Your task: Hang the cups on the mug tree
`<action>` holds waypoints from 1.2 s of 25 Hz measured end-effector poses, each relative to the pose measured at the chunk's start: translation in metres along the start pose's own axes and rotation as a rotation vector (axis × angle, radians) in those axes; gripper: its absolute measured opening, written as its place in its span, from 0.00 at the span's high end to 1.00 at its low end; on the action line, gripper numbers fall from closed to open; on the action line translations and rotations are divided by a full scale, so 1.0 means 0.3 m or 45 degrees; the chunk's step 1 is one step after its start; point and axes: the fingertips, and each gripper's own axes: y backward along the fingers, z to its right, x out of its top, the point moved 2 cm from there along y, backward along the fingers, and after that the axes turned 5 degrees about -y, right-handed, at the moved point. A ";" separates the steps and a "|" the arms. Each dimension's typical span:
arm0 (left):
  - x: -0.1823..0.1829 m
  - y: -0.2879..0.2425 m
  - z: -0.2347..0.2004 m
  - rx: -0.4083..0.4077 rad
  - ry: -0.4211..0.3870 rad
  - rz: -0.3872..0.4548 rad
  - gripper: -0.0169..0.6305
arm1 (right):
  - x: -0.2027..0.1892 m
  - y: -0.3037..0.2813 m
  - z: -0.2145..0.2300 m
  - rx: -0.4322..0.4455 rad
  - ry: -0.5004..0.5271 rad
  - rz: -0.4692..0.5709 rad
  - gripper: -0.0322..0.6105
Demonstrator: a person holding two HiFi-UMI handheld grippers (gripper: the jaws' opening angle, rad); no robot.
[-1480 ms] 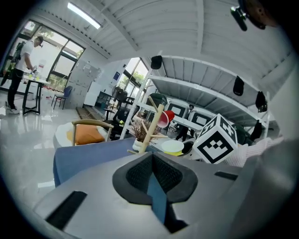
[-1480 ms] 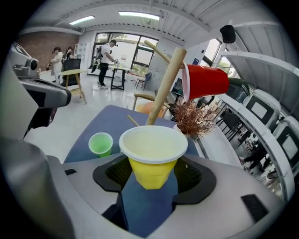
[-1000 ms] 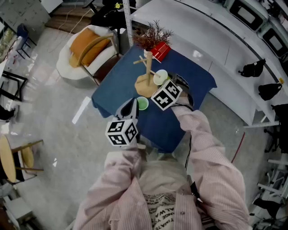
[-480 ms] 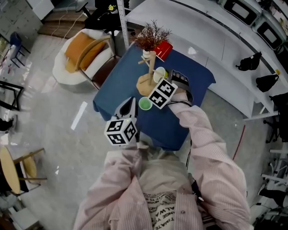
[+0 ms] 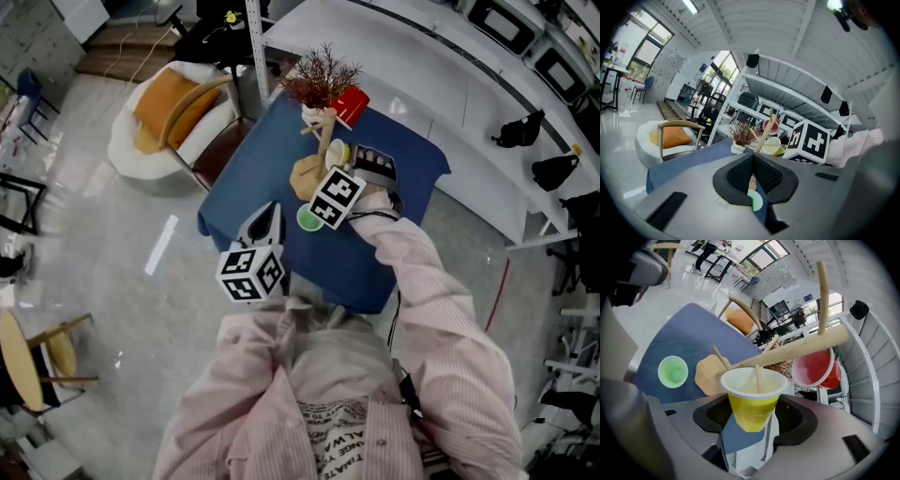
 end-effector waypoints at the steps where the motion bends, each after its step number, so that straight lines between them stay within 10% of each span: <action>1: -0.001 0.002 -0.005 -0.002 0.002 0.000 0.98 | 0.002 0.000 -0.001 -0.011 0.018 -0.013 0.52; 30: 0.009 -0.001 -0.078 0.011 0.051 0.010 0.98 | 0.070 -0.007 -0.037 -0.056 0.178 -0.005 0.50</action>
